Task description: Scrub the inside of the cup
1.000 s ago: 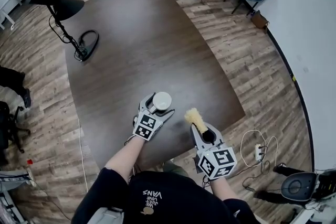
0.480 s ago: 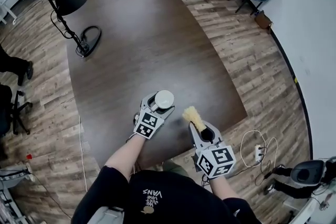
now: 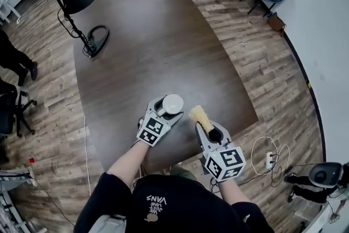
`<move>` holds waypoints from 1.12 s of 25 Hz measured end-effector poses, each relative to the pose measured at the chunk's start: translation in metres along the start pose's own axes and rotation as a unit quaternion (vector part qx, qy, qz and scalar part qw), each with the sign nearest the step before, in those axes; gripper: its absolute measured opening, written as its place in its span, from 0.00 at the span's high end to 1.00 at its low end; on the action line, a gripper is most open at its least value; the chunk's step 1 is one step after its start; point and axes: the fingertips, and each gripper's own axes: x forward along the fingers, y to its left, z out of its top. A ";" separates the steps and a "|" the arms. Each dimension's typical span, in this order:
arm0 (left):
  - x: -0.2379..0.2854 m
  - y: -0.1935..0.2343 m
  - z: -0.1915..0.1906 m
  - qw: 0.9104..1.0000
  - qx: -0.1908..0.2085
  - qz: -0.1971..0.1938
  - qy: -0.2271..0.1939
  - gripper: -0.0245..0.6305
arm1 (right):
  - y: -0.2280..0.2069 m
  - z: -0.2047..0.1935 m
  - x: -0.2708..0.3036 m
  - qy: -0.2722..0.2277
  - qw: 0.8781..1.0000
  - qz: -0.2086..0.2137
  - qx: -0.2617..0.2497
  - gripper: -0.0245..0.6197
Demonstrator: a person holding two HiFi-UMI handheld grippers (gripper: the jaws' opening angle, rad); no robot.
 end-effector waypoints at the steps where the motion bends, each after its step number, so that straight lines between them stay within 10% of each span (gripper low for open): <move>1: -0.004 -0.001 0.006 1.000 0.006 -0.001 -0.001 0.37 | 0.002 0.003 0.000 -0.003 1.000 0.003 -0.002 0.81; 12: -0.060 -0.023 0.054 0.999 0.045 0.019 -0.022 0.37 | 0.036 0.031 -0.003 -0.024 0.998 0.045 -0.042 0.81; 20: -0.087 -0.029 0.062 0.996 0.066 0.045 -0.026 0.37 | 0.068 0.046 -0.005 -0.010 0.980 0.093 -0.177 0.81; 24: -0.095 -0.034 0.062 0.994 0.096 0.058 -0.015 0.37 | 0.091 0.036 -0.003 0.037 0.944 0.142 -0.296 0.81; 28: -0.100 -0.039 0.058 0.987 0.145 0.070 0.006 0.37 | 0.102 0.016 0.001 0.131 0.870 0.170 -0.444 0.81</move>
